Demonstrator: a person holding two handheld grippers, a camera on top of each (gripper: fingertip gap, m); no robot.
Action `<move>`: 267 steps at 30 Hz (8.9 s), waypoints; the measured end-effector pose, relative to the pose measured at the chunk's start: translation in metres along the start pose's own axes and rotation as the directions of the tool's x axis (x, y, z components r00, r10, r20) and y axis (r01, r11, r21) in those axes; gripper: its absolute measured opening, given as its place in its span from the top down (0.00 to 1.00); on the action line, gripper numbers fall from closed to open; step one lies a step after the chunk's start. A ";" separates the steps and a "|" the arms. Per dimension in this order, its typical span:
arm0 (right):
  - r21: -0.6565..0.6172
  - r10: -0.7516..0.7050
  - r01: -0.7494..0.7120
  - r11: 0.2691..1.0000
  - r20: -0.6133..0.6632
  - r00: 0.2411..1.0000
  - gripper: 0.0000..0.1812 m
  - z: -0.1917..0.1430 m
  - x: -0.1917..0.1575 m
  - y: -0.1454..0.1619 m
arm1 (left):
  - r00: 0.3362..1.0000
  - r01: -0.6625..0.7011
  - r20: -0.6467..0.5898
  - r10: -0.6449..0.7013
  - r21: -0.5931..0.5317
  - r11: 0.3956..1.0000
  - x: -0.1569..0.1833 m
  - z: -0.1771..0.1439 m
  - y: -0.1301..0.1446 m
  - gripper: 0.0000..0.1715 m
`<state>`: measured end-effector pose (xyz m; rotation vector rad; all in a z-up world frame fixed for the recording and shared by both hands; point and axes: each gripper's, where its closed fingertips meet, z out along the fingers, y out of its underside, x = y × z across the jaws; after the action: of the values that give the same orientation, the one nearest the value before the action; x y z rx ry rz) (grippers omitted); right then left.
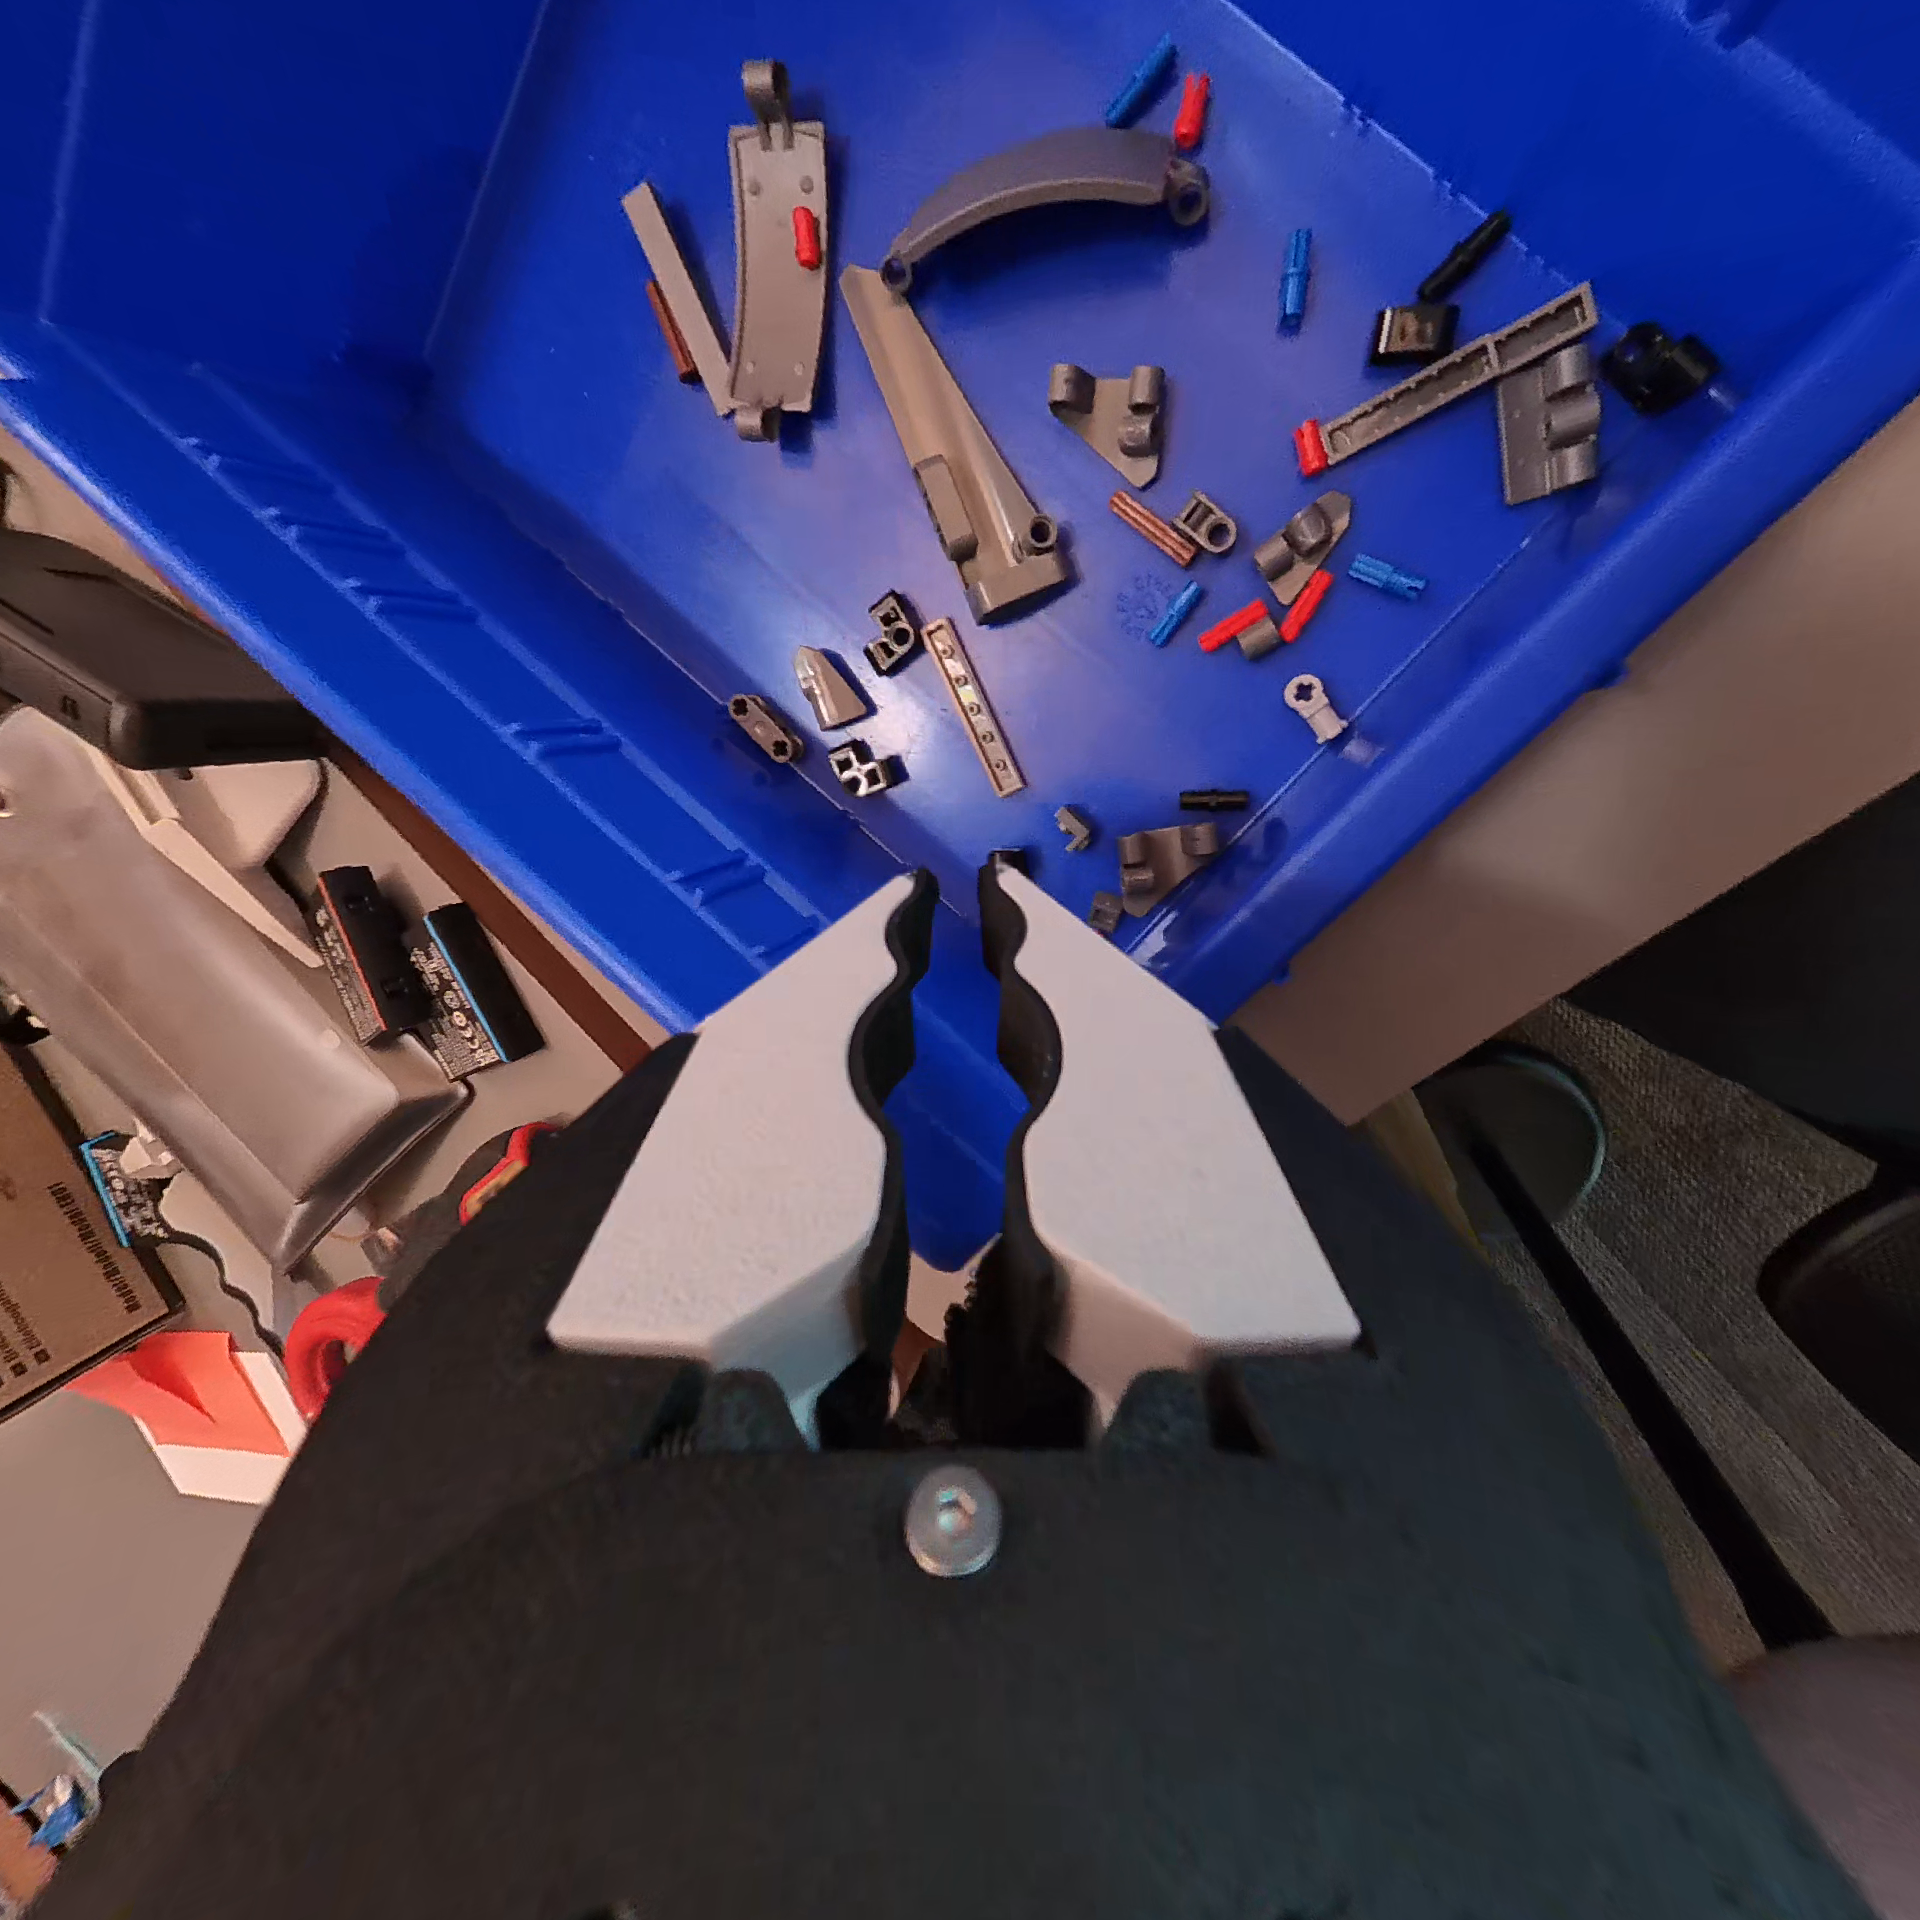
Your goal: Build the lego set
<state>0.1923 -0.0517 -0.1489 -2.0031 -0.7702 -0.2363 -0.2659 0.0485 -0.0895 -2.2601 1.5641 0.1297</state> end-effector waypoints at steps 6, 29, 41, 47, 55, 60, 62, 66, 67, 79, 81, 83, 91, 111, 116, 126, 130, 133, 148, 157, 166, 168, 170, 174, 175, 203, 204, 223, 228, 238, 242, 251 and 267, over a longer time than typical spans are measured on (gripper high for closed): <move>0.001 -0.003 0.003 1.000 -0.001 1.000 0.84 0.000 0.000 0.000 | 0.994 -0.052 -0.099 0.041 -0.112 0.992 0.019 0.013 0.011 0.97; 0.033 0.005 -0.006 0.999 0.031 1.000 0.79 -0.003 -0.003 -0.004 | 0.918 -0.357 -0.343 0.200 -0.491 0.795 0.038 0.037 0.033 0.98; 0.069 0.027 -0.030 0.997 0.048 0.998 0.79 -0.008 -0.003 -0.008 | 0.891 -0.416 -0.416 0.183 -0.581 0.700 0.038 0.050 0.041 0.93; 0.077 0.032 -0.036 0.996 0.053 0.998 0.79 -0.008 -0.003 -0.009 | 0.896 -0.398 -0.417 0.152 -0.604 0.690 0.039 0.052 0.045 0.96; 0.080 0.034 -0.039 0.996 0.056 0.998 0.79 -0.009 -0.003 -0.009 | 0.908 -0.380 -0.385 0.163 -0.596 0.708 0.035 0.052 0.044 0.96; 0.077 0.029 -0.034 0.996 0.057 0.998 0.79 -0.008 -0.003 -0.009 | 0.927 -0.341 -0.334 0.171 -0.558 0.757 0.029 0.043 0.033 0.96; 0.075 0.027 -0.032 0.997 0.057 0.998 0.79 -0.008 -0.003 -0.009 | 0.937 -0.322 -0.298 0.180 -0.546 0.773 0.024 0.036 0.027 0.97; 0.072 0.023 -0.028 0.997 0.057 0.998 0.79 -0.008 -0.004 -0.008 | 0.955 -0.283 -0.223 0.197 -0.470 0.836 0.018 0.013 0.004 0.97; 0.071 0.022 -0.026 0.997 0.056 0.998 0.79 -0.008 -0.004 -0.008 | 0.956 -0.279 -0.207 0.206 -0.436 0.856 0.019 0.006 -0.005 0.97; 0.068 0.007 -0.011 0.998 0.055 0.998 0.79 -0.007 -0.005 -0.008 | 0.918 -0.349 -0.178 0.354 0.060 0.935 0.122 -0.046 -0.115 0.97; 0.062 0.003 -0.006 0.998 0.055 0.998 0.79 -0.007 -0.006 -0.007 | 0.920 -0.306 -0.211 0.330 0.139 0.942 0.147 -0.044 -0.121 0.97; 0.058 -0.003 0.000 0.998 0.055 0.998 0.79 -0.006 -0.007 -0.007 | 0.935 -0.294 -0.162 0.314 0.138 0.946 0.155 -0.038 -0.117 0.96; 0.044 -0.010 0.008 0.999 0.044 0.999 0.79 -0.005 -0.006 -0.005 | 0.954 -0.104 -0.222 0.200 0.383 0.918 0.227 0.005 -0.166 0.97; 0.030 -0.012 0.012 0.999 0.026 1.000 0.79 -0.003 -0.004 -0.003 | 0.994 0.043 -0.107 0.004 0.438 0.898 0.223 0.069 -0.219 0.90; 0.031 -0.014 0.013 0.999 0.024 1.000 0.79 -0.003 -0.004 -0.003 | 0.996 0.068 -0.084 -0.029 0.500 0.863 0.218 0.061 -0.221 0.89; 0.037 -0.014 0.014 0.999 -0.001 1.000 0.78 -0.004 -0.001 -0.004 | 0.999 -0.042 0.029 0.030 0.681 0.731 0.225 0.030 -0.236 0.93; 0.032 -0.019 0.020 0.999 -0.009 1.000 0.76 -0.003 0.000 -0.004 | 0.995 -0.096 0.083 0.053 0.699 0.709 0.225 0.033 -0.242 0.93; 0.031 -0.017 0.018 0.999 -0.019 1.000 0.75 -0.003 0.001 -0.003 | 0.992 -0.112 0.115 0.044 0.697 0.709 0.222 0.037 -0.245 0.92; 0.019 -0.023 0.024 1.000 -0.053 0.998 0.77 -0.001 0.005 -0.003 | 0.991 -0.130 0.122 0.057 0.741 0.659 0.220 0.031 -0.252 0.89; 0.019 -0.031 0.032 0.999 -0.068 0.997 0.76 -0.001 0.006 -0.003 | 0.990 -0.134 0.124 0.061 0.742 0.657 0.221 0.030 -0.252 0.89; 0.023 -0.033 0.035 0.999 -0.081 0.996 0.75 -0.001 0.008 -0.003 | 0.988 -0.148 0.146 0.059 0.728 0.670 0.221 0.033 -0.252 0.89; 0.025 -0.030 0.033 0.999 -0.082 0.996 0.74 -0.001 0.008 -0.004 | 0.987 -0.150 0.151 0.057 0.726 0.671 0.220 0.033 -0.252 0.89; 0.026 -0.029 0.031 0.999 -0.082 0.996 0.74 -0.001 0.008 -0.004 | 0.986 -0.152 0.154 0.057 0.722 0.675 0.220 0.034 -0.252 0.89; 0.026 -0.029 0.031 0.999 -0.083 0.996 0.73 -0.001 0.008 -0.004 | 0.986 -0.155 0.157 0.059 0.716 0.681 0.220 0.036 -0.252 0.89; 0.027 -0.029 0.031 0.999 -0.083 0.996 0.73 -0.001 0.008 -0.004 | 0.986 -0.155 0.157 0.058 0.715 0.682 0.220 0.036 -0.252 0.89; 0.148 0.015 0.000 0.989 -0.103 0.995 0.73 -0.016 0.015 -0.020 | 0.986 -0.145 0.161 0.045 0.688 0.712 0.217 0.042 -0.253 0.88; 0.155 0.017 0.000 0.988 -0.105 0.994 0.73 -0.017 0.016 -0.021 | 0.987 -0.141 0.158 0.043 0.690 0.710 0.216 0.042 -0.253 0.88; 0.140 0.193 -0.174 0.975 -0.137 0.972 0.96 -0.075 0.036 0.025 | 0.998 -0.046 0.056 0.008 0.718 0.695 0.206 0.042 -0.264 0.90; 0.104 0.230 -0.216 0.971 -0.148 0.962 0.91 -0.084 0.043 0.038 | 0.997 -0.077 0.050 0.059 0.711 0.698 0.215 0.043 -0.277 0.91; 0.042 0.323 -0.321 0.946 -0.094 0.942 0.86 -0.070 0.056 0.041 | 0.987 -0.140 0.049 0.155 0.739 0.659 0.229 0.035 -0.316 0.92; -0.032 0.353 -0.358 0.933 -0.107 0.930 0.85 -0.049 0.073 0.046 | 0.985 -0.165 0.088 0.151 0.744 0.647 0.221 0.035 -0.324 0.93; -0.135 0.462 -0.455 0.880 0.027 0.886 0.89 -0.027 0.075 0.057 | 0.988 -0.154 0.101 0.119 0.764 0.626 0.205 0.036 -0.323 0.94; -0.163 0.368 -0.333 0.929 0.289 0.884 0.90 0.033 0.021 0.005 | 0.989 -0.135 0.072 0.126 0.777 0.615 0.209 0.041 -0.324 0.94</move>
<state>0.2076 -0.0174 -0.1602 -2.2745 -0.5791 0.2674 0.1149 -0.0223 -0.1037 -1.4365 1.3856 -0.4346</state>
